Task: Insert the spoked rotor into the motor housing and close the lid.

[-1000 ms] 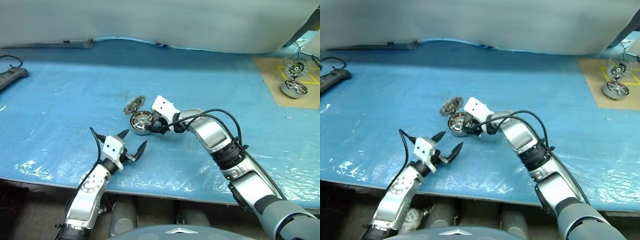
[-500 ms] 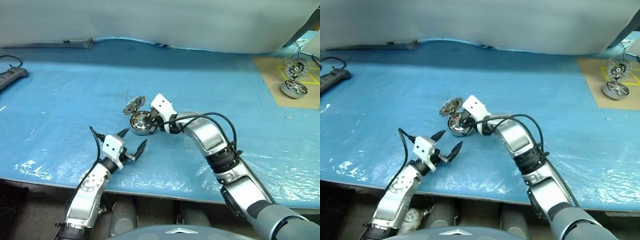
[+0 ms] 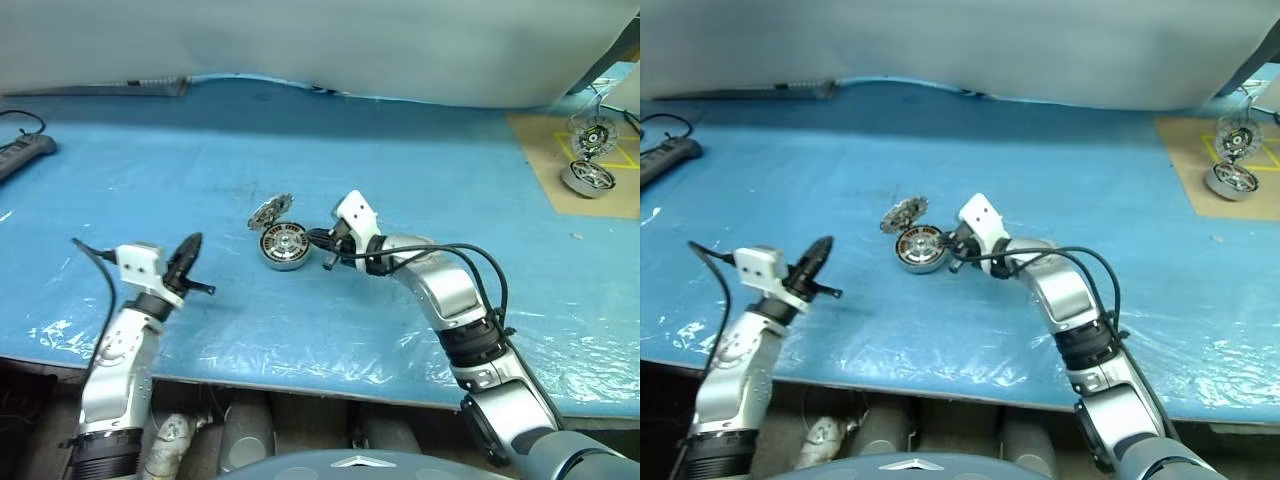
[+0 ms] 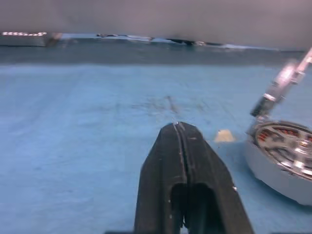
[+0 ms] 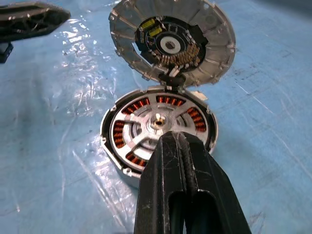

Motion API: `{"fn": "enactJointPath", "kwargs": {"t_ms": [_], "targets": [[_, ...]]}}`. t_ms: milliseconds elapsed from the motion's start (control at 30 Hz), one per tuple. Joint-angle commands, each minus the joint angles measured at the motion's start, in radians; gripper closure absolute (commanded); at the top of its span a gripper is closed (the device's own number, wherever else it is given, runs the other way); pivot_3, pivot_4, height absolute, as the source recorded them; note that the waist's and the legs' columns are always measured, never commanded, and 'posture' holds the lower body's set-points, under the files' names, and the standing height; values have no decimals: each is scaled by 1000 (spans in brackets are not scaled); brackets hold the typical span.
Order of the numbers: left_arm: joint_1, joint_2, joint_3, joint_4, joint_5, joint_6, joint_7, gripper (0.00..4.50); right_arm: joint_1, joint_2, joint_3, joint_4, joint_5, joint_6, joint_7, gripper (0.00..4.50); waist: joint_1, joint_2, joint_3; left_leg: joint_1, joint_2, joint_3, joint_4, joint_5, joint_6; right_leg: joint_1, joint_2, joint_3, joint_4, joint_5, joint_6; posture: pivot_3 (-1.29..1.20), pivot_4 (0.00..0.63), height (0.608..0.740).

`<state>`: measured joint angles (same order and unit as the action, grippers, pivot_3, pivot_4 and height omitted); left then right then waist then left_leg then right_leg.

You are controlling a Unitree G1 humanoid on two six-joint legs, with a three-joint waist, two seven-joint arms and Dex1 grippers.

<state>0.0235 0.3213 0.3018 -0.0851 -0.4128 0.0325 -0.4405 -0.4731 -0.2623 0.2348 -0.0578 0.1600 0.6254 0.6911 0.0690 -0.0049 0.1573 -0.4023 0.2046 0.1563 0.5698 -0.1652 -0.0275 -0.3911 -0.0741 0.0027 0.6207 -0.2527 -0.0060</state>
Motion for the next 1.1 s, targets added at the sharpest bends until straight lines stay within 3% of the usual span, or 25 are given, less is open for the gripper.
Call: {"fn": "enactJointPath", "kwargs": {"t_ms": [33, 133, 300, 433, 900, 1100], "targets": [[-5, 16, 93, 48, -68, -33, -29, 4462, 40, -13, -43, -41, 22, -40, -12, 4500, 0, 0, 0, 0, 0, 0, 0, 0, 0, 0, 0, 0, 0, 0, 0, 0, 150, 740], [-2, 24, 119, 100, -83, -57, -65, 4462, 79, -22, -67, -48, 26, -43, -25, 4500, 0, 0, 0, 0, 0, 0, 0, 0, 0, 0, 0, 1, -1, 0, 0, 0, 150, 740], [-158, 116, 71, 119, -141, 217, -54, 4462, 176, -14, -99, -86, 47, -135, -24, 4500, 16, -1, 0, 0, 1, -1, 0, 0, 0, 0, 0, -2, 1, -2, -4, 0, 150, 740], [-263, 155, 38, 186, -123, 315, -63, 4462, 242, -8, -97, -100, 43, -202, -35, 4500, 13, -1, 0, 0, -1, 0, 2, 0, 0, 1, -1, 1, 1, -2, -4, 0, 150, 740], [-642, 160, -76, 739, 43, 78, -299, 4462, 279, 2, -92, -69, 36, -250, -91, 4500, 3, -1, 0, -2, -3, -2, 1, 0, 0, 1, -1, -1, 0, 0, 0, 0, 150, 740], [-799, 131, -68, 972, 23, 56, -488, 4462, 284, 6, -92, -73, 38, -253, -102, 4500, 6, -2, 1, -2, -3, -2, 1, 0, 0, 0, -1, -2, -1, 0, -1, 0, 150, 740]]}}
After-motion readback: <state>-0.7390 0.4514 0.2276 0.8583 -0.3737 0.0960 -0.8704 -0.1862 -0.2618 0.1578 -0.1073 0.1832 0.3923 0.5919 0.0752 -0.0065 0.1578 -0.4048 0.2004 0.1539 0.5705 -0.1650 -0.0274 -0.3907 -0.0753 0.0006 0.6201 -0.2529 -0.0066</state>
